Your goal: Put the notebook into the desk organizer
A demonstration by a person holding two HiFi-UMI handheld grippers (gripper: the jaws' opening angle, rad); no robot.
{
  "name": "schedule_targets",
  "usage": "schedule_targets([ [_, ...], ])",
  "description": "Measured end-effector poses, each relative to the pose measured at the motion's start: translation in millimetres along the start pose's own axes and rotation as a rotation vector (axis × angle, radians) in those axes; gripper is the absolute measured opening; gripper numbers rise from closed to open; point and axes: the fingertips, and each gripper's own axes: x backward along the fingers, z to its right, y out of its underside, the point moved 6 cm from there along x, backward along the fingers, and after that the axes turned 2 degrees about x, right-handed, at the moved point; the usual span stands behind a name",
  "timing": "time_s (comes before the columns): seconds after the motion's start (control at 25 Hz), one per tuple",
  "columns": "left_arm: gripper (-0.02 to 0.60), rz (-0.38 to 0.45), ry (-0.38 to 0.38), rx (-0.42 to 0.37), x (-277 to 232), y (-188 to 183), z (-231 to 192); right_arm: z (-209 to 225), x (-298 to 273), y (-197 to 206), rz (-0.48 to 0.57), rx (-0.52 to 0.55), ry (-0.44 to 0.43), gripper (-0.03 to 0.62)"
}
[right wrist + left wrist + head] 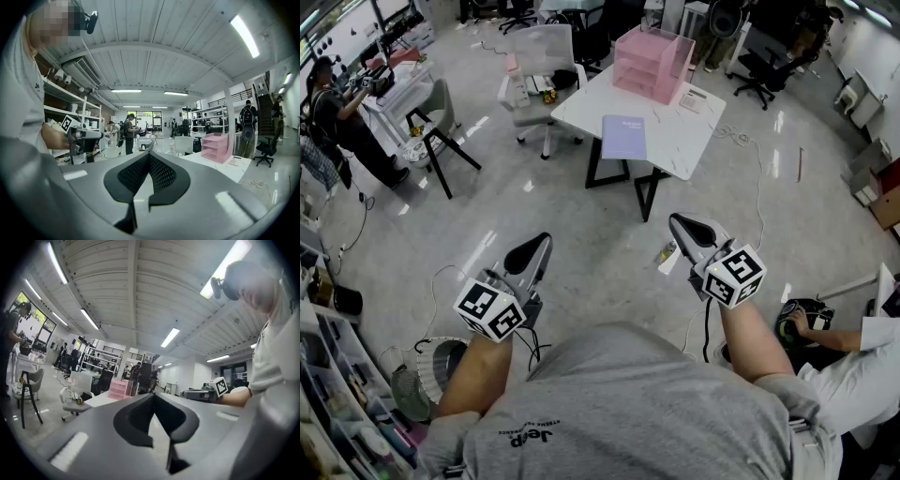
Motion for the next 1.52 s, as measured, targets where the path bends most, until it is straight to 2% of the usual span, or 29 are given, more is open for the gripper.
schedule_targets([
  [0.48, 0.058, 0.003, 0.001, -0.003, -2.3, 4.2, 4.4, 2.4, 5.4, -1.5, -0.001, 0.013, -0.008, 0.000],
  [0.68, 0.058, 0.005, 0.001, -0.007, -4.8, 4.4, 7.6, 6.7, 9.3, -4.9, 0.048, -0.015, -0.018, 0.003],
  [0.72, 0.058, 0.003, 0.000, -0.008, -6.1, 3.8, 8.8, 6.9, 9.4, -6.3, 0.054, -0.023, -0.038, 0.051],
  [0.8, 0.058, 0.000, -0.005, -0.009, -9.0, 2.4, 11.9, 7.4, 8.8, -7.4, 0.054, -0.021, -0.076, 0.254],
  [0.84, 0.058, 0.000, -0.009, -0.009, -10.5, 2.1, 13.6, 7.9, 8.4, -7.7, 0.049, -0.010, -0.084, 0.307],
  [0.92, 0.058, 0.003, -0.016, -0.012, -13.8, 2.1, 17.9, 10.2, 8.3, -8.0, 0.039, 0.015, -0.090, 0.370],
  [1.0, 0.058, 0.006, -0.021, -0.016, -18.2, 2.6, 24.3, 14.8, 10.6, -8.1, 0.036, 0.025, -0.096, 0.393],
  [1.52, 0.058, 0.007, -0.141, -0.010, -49.1, 11.9, 67.6, 77.8, 31.1, 3.3, 0.029, 0.006, -0.186, 0.394],
])
